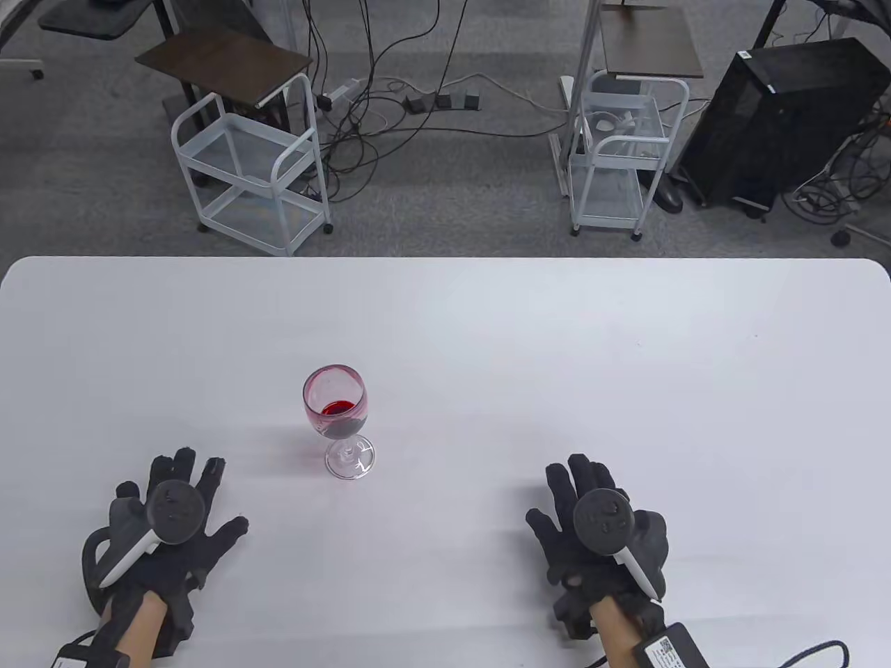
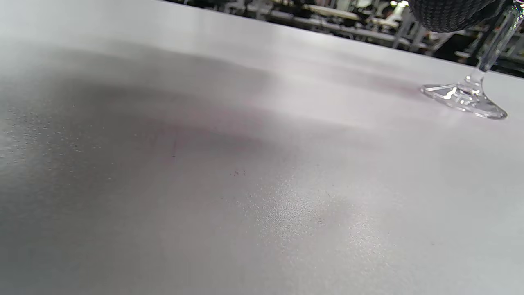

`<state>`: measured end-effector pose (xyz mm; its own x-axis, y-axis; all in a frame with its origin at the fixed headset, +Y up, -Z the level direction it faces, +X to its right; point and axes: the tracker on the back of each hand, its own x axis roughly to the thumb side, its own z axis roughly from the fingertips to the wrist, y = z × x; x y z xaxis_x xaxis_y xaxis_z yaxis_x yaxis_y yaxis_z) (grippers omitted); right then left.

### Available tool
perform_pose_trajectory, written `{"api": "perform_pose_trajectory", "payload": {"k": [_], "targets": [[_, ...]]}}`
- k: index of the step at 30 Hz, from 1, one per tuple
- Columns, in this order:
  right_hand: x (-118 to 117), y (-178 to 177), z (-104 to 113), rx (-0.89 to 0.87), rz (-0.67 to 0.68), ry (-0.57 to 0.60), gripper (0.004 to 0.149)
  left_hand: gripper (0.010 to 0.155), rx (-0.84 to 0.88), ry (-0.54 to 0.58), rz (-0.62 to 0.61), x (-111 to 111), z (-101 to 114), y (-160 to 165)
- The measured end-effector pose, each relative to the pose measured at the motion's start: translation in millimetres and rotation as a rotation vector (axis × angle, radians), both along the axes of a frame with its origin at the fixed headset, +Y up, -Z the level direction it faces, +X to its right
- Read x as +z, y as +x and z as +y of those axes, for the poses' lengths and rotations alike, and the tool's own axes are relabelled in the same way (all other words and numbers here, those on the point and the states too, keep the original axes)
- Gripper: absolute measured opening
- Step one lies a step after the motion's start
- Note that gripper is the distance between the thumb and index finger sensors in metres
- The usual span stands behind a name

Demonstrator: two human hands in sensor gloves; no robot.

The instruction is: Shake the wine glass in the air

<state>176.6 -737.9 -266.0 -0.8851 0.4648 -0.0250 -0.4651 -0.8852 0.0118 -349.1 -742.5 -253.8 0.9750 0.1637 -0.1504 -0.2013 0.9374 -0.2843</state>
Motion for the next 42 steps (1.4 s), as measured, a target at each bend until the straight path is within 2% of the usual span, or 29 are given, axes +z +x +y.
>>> {"api": "perform_pose_trajectory", "payload": {"k": [6,11,14,15,18,20,25,28,31,35,39,42], "targets": [[-1,-1,-2,0.004,0.012,-0.014,0.071,0.090,0.019,-0.018,-0.006,-2,-4,1],[-1,-2,-2,0.004,0.012,-0.012,0.071,0.094,0.153,0.021,0.042,-9,-14,1],[-2,-2,-1,0.001,0.014,-0.010,0.071,0.096,0.030,0.141,0.089,-19,-7,8],[-2,-2,-2,-0.001,0.015,-0.011,0.071,0.097,0.063,0.145,0.089,-22,-5,11],[-3,-3,-2,-0.006,0.020,-0.019,0.071,0.095,0.387,0.085,0.104,-42,-3,30],[-3,-3,-2,-0.012,0.023,-0.020,0.071,0.095,0.530,0.036,0.068,-57,-10,47],[-3,-1,-2,-0.033,0.024,-0.017,0.071,0.093,0.728,-0.033,0.049,-85,-33,79],[-4,0,-2,-0.049,0.032,-0.020,0.071,0.089,0.849,-0.055,0.037,-95,-41,94],[-4,-1,-2,-0.057,0.043,-0.026,0.071,0.085,0.866,-0.043,0.012,-103,-41,103],[-5,-2,-2,-0.068,0.054,-0.040,0.071,0.071,0.906,-0.015,0.047,-112,-41,111],[-5,-2,-2,-0.070,0.055,-0.045,0.070,0.049,0.922,0.010,0.103,-119,-40,110],[-5,-2,-2,-0.069,0.057,-0.046,0.070,0.046,0.859,0.057,0.092,-118,-37,108]]}}
